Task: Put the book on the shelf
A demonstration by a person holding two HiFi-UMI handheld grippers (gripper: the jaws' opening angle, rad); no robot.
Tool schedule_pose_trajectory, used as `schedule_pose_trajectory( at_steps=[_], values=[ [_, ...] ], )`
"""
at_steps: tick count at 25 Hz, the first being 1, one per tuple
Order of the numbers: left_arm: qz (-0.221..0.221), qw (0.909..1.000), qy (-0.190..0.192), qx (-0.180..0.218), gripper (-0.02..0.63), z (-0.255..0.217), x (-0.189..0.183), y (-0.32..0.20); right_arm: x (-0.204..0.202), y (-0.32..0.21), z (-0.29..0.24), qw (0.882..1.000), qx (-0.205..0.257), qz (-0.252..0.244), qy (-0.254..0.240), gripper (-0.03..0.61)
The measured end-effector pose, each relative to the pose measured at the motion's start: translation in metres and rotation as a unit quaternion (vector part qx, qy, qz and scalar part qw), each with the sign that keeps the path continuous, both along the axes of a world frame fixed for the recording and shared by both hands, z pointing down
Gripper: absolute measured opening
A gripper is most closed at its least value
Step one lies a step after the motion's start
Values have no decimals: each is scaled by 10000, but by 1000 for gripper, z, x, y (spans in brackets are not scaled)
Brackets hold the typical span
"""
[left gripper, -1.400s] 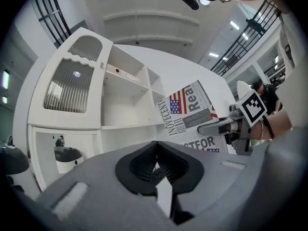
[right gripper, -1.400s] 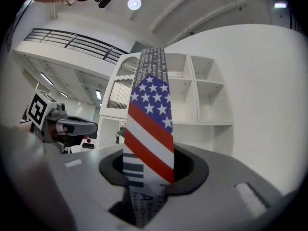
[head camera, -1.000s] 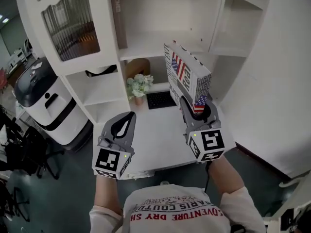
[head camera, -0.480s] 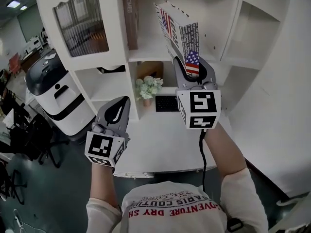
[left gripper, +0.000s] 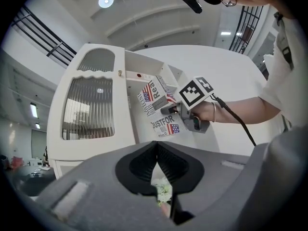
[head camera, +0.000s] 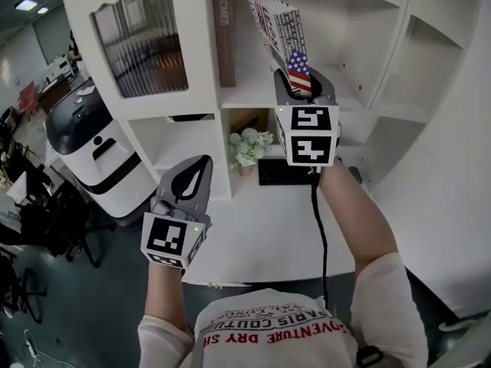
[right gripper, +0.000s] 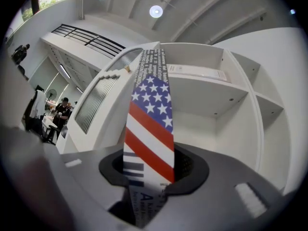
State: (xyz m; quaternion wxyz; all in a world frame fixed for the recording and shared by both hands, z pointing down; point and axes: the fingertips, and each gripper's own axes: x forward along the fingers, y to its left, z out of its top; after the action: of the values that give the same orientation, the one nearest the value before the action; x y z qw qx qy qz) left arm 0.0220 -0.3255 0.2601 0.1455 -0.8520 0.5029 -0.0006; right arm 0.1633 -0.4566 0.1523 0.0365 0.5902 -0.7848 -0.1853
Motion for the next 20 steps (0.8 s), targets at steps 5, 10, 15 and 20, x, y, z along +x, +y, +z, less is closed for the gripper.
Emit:
schedule_pose_trajectory(
  at_steps=[5,10,15,20],
  values=[
    [28,9999,60,-88,5,10,-3,-20,-17,-42,0,9996,-78,141,233,155],
    [51,10000,2,-81,5,15,-6,-40,-27,-74,6,9989,-109,232,404,156],
    [-26,9998,91,-177,5,21,-18,-61,-34,-100,8,9986,-164,282,406,158],
    [-6,9995,103,-288,5,27,-21,-79,-41,-130,12,9967,-414,280,637,158]
  ],
)
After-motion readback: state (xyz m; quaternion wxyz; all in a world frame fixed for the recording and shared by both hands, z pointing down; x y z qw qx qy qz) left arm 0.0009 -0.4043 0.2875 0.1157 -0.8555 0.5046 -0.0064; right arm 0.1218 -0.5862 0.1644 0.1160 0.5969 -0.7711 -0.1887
